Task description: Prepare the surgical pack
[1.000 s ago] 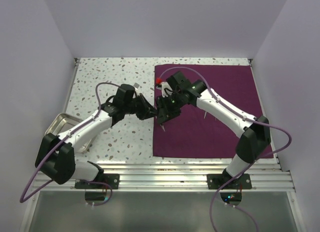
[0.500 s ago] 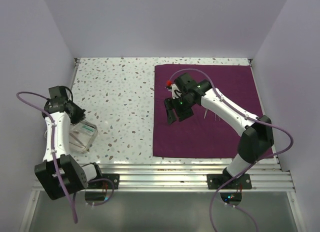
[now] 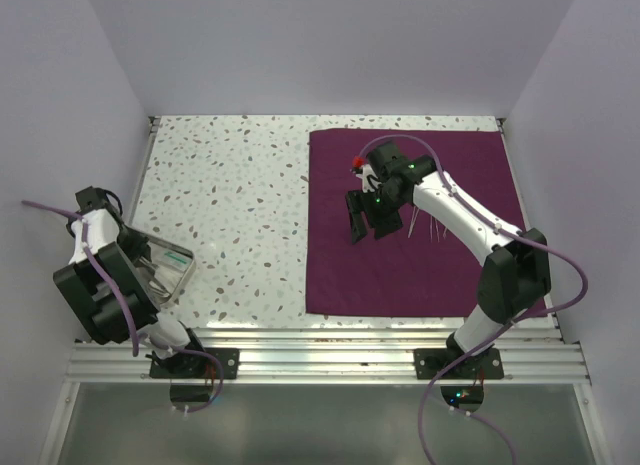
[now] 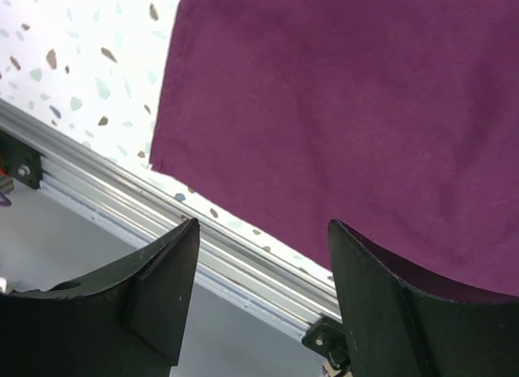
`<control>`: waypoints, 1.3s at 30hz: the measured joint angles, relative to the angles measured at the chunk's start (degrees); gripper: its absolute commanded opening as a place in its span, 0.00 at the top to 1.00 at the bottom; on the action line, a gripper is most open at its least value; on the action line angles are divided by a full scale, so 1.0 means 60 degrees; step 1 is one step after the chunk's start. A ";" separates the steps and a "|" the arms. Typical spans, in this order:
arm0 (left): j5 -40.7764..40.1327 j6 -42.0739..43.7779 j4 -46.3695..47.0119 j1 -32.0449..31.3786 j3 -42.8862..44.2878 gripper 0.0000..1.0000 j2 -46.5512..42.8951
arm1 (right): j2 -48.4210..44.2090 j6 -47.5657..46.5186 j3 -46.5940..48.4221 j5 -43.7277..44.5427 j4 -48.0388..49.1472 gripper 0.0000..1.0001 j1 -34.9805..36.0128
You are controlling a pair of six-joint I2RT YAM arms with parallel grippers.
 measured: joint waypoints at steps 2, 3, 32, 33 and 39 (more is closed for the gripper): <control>0.0113 0.0080 0.0036 0.0000 0.0058 0.62 0.0277 | 0.0076 0.0036 0.0015 0.0237 -0.0004 0.32 -0.0186; 0.0164 0.0124 0.0044 0.0000 0.0087 0.56 0.0364 | 0.0160 0.0066 0.0040 0.0382 -0.0007 0.32 -0.0288; 0.3840 -0.0299 0.1162 -0.4415 0.0211 0.52 -0.0718 | 0.4087 -0.0204 0.1851 0.3774 0.0965 0.43 -0.4408; 0.3963 -0.0291 0.1180 -0.4543 0.0160 0.53 -0.0718 | 0.4164 -0.0211 0.1851 0.3774 0.1002 0.44 -0.4404; 0.4564 -0.0280 0.1439 -0.5297 0.0007 0.54 -0.1002 | 0.4488 -0.0229 0.1789 0.3770 0.1158 0.53 -0.4444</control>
